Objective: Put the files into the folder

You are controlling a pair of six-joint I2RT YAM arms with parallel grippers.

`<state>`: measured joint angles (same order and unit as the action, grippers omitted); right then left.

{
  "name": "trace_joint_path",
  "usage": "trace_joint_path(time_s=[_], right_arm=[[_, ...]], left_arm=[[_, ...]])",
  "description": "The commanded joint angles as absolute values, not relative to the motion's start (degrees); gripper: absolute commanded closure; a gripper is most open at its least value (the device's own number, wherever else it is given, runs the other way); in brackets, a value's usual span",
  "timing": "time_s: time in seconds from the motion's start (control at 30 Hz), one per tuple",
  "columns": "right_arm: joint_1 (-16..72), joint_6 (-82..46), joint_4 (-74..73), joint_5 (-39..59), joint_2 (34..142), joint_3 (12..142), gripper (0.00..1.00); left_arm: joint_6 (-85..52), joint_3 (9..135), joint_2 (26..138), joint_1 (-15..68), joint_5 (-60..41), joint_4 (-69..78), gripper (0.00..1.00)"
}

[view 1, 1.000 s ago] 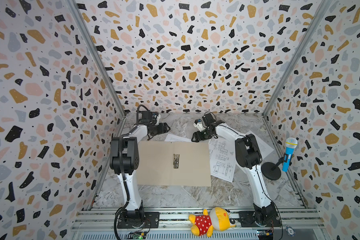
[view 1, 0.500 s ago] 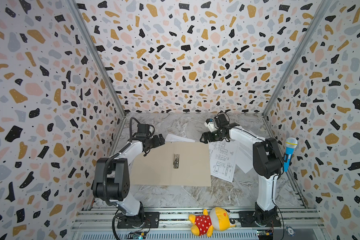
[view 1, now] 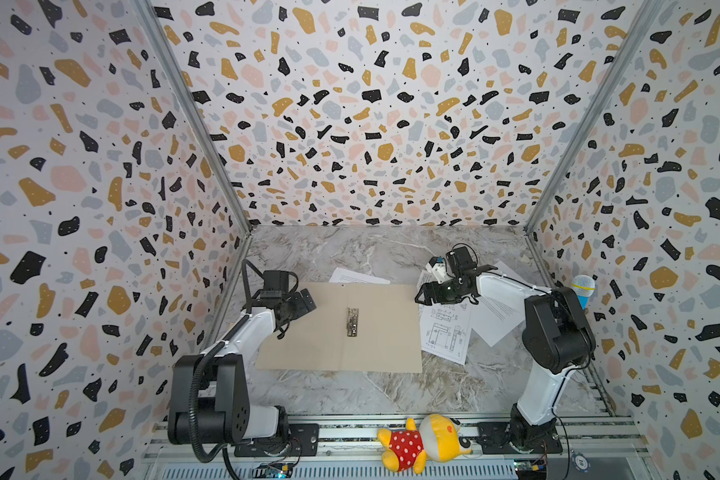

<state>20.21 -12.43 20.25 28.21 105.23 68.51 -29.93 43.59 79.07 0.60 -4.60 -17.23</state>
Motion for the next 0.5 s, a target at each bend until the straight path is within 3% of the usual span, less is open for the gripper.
trace_joint_path(time_s=[0.0, 0.47], right_arm=[[20.0, -15.6, 17.3, 33.4, 102.2, 67.4, 0.23], [20.0, -19.3, 15.9, 38.1, 103.4, 63.4, 0.29]], left_arm=[[-33.2, 41.5, 77.7, 4.2, -10.5, -12.7, 0.0], [-34.7, 40.2, 77.6, 12.1, -16.0, -8.4, 0.06]])
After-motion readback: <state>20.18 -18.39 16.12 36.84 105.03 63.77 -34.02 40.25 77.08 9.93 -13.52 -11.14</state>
